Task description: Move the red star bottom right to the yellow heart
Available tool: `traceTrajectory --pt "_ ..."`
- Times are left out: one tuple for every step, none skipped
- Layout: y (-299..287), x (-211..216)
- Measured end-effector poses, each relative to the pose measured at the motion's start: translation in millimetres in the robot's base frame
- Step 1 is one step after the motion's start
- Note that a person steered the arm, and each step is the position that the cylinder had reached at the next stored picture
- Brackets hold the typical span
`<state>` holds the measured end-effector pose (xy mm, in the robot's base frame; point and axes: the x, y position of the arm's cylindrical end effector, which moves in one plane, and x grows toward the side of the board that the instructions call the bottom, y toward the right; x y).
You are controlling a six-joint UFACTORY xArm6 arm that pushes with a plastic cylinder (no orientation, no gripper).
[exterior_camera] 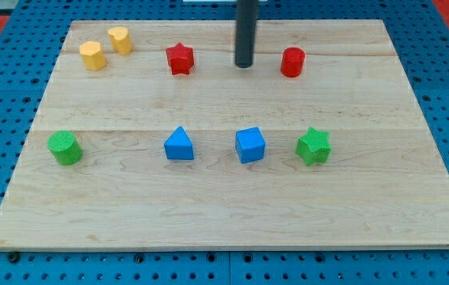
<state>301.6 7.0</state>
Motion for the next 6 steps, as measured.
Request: traceTrajectory --pt "-65 -26" --pt "-83 -24" --pt "-38 -24" --pt "16 -15" --pt "10 -8" --pt "-86 -3"
